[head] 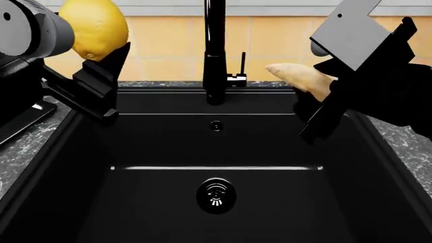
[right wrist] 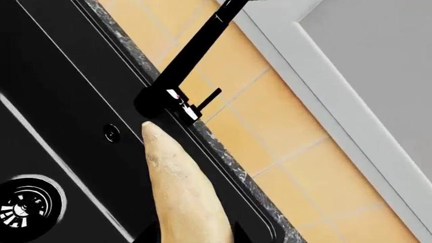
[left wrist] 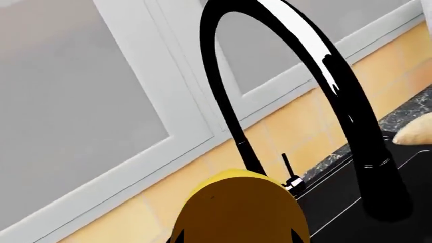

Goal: Pick up the fruits and vegetables and place them in the sink. Turn on the sink faucet to wash them. Then turn the sink off and put them in the tray.

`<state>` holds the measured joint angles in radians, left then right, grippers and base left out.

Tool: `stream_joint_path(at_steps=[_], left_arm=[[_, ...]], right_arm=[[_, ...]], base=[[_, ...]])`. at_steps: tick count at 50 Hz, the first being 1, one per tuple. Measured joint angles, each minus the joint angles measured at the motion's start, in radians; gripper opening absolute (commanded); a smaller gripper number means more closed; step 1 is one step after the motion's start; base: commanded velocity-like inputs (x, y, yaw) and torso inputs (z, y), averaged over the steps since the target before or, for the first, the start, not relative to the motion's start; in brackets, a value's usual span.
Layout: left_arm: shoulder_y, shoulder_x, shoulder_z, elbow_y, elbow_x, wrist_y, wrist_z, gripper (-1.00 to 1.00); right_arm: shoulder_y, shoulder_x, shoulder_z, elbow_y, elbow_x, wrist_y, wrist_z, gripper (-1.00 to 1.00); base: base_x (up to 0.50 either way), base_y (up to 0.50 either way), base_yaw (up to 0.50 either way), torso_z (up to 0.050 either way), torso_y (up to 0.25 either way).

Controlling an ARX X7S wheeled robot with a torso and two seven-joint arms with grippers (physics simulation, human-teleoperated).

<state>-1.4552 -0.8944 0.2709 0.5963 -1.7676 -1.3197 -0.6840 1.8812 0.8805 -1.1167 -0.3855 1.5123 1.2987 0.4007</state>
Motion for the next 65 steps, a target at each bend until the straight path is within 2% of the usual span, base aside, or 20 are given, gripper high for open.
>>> stream_joint_path(at_steps=[12,28,65], left_arm=[[-0.014,0.02,0.026,-0.005,0.019,-0.003,0.006,-1.0],[-0.007,0.038,0.048,-0.001,0.044,0.005,0.016,-1.0],[0.024,0.058,0.065,0.013,0.071,0.049,0.03,-1.0]], right_arm=[[-0.01,-0.013,-0.016,0.019,-0.052,-0.012,-0.03,-1.0],[-0.024,-0.028,-0.03,0.038,-0.082,-0.027,-0.051,-1.0],[-0.256,-0.155,-0.317,0.105,-0.355,-0.175,-0.426,-1.0]], base=[[0.36,0.06,0.0,0.0,0.002],[0.01,0.0,0.0,0.0,0.001],[0.05,0.0,0.0,0.0,0.001]])
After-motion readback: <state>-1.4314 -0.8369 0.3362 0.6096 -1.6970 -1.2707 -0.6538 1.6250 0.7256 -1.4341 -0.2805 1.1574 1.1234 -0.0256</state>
